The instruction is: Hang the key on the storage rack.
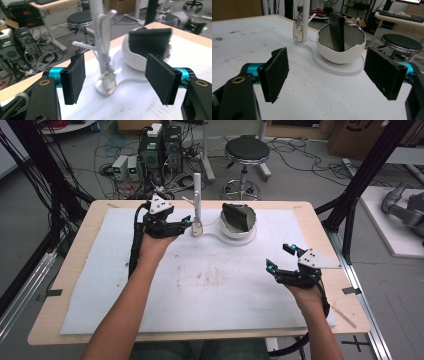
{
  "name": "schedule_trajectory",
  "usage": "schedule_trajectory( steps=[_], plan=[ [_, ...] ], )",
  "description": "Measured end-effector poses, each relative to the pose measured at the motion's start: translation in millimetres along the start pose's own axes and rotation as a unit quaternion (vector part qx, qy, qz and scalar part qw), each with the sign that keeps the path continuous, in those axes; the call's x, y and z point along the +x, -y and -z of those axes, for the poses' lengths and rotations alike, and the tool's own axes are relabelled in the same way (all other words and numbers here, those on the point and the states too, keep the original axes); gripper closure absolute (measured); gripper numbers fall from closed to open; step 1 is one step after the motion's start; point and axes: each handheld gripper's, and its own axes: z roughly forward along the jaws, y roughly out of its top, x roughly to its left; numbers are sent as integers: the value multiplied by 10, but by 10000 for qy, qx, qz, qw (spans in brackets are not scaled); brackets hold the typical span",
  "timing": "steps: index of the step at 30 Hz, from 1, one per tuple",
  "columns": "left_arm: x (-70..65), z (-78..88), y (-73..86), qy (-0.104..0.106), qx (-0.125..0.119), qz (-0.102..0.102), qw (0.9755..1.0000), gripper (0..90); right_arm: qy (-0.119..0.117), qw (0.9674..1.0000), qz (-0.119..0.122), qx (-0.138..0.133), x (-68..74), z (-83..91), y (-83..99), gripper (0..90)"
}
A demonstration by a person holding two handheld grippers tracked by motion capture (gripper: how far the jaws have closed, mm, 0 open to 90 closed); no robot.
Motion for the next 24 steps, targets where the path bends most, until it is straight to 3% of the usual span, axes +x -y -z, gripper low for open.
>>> schedule_trajectory(
  steps=[5, 10, 16, 24],
  plan=[
    [-25, 197, 46, 239, -37, -132, 9996, 294, -3, 10000, -6, 12, 4, -3, -2, 203],
    [56, 371, 155, 384, -14, -111, 9992, 241, 8, 10000, -1, 18, 12, 10, -11, 203],
    [178, 569, 333, 600, -64, -111, 9981, 230, 42, 10000, -24, 55, -6, 8, 14, 203],
    [237, 810, 659, 794, -46, -156, 9967, 220, 45, 9999, -46, 120, 0, -10, 35, 203]
  ],
)
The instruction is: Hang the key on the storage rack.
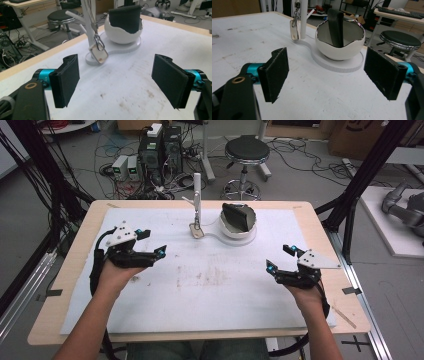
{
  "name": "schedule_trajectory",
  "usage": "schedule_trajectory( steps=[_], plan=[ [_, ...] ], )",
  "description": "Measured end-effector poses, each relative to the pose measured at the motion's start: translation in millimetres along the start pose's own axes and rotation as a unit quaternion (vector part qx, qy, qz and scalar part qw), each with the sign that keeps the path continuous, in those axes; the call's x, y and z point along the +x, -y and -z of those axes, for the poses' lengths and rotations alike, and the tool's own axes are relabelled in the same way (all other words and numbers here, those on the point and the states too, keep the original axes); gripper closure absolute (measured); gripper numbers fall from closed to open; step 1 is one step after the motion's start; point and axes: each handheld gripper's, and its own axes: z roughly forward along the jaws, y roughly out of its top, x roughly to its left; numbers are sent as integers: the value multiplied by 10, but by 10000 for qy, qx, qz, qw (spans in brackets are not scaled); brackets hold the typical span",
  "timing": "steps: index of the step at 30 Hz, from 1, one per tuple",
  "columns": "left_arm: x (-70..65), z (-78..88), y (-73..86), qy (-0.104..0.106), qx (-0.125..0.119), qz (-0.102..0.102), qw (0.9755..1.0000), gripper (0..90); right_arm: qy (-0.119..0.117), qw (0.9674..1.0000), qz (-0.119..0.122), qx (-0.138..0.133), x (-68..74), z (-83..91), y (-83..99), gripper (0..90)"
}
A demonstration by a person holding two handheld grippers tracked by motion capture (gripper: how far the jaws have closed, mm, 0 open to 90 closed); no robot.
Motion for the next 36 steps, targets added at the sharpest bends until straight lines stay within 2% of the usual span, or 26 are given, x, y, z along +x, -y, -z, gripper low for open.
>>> schedule_trajectory(
  steps=[6, 15, 22, 36],
  plan=[
    [-16, 111, 269, 335, -36, 193, 9992, 211, -15, 10000, -4, 38, 5, -26, 22, 203],
    [36, 150, 525, 291, 87, 285, 9991, 211, 10, 9999, -25, 126, -22, -35, 92, 204],
    [106, 213, 525, 206, 10, 313, 9993, 205, 29, 9999, -21, 149, -41, -29, 115, 203],
    [145, 236, 546, 113, 9, 305, 9995, 205, -2, 9998, -19, 195, -16, -46, 112, 203]
  ],
)
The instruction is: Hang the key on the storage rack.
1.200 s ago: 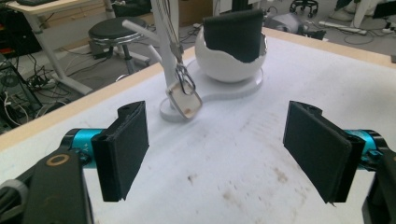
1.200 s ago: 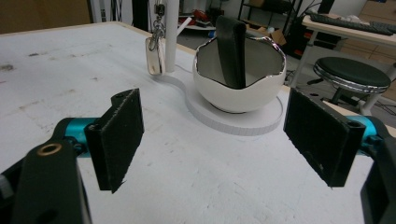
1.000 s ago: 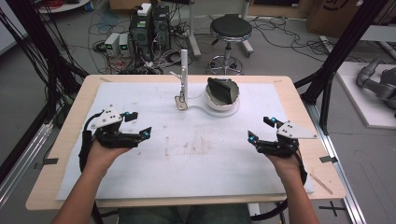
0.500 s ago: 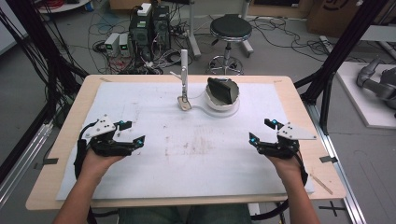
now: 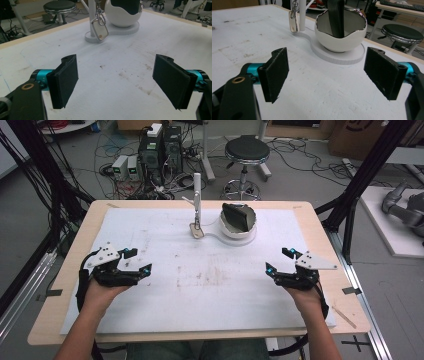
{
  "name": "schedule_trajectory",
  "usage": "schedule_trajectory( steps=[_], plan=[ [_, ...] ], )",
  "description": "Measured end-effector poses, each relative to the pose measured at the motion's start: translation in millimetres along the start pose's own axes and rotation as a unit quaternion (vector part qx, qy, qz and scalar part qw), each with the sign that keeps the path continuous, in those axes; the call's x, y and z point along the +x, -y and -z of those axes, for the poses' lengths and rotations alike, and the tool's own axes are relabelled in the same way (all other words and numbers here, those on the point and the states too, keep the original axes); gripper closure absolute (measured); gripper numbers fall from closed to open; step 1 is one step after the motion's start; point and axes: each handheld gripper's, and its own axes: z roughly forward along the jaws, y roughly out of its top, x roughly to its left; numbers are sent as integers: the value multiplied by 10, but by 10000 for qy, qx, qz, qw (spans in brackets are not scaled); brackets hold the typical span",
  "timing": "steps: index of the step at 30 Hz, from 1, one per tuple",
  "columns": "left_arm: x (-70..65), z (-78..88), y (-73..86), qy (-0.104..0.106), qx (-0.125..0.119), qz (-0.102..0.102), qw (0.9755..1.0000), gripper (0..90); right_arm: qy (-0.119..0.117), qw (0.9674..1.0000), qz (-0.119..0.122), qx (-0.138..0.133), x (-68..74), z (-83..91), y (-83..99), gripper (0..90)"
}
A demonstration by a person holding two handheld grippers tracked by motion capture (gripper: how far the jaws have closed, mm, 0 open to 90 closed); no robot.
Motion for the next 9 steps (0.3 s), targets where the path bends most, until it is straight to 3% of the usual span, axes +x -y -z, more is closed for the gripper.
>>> schedule_trajectory(
  steps=[9],
  plan=[
    [-4, -2, 12, -21, 48, 18, 10000, 205, -5, 10000, 13, -24, 5, 5, -11, 203]
  ],
)
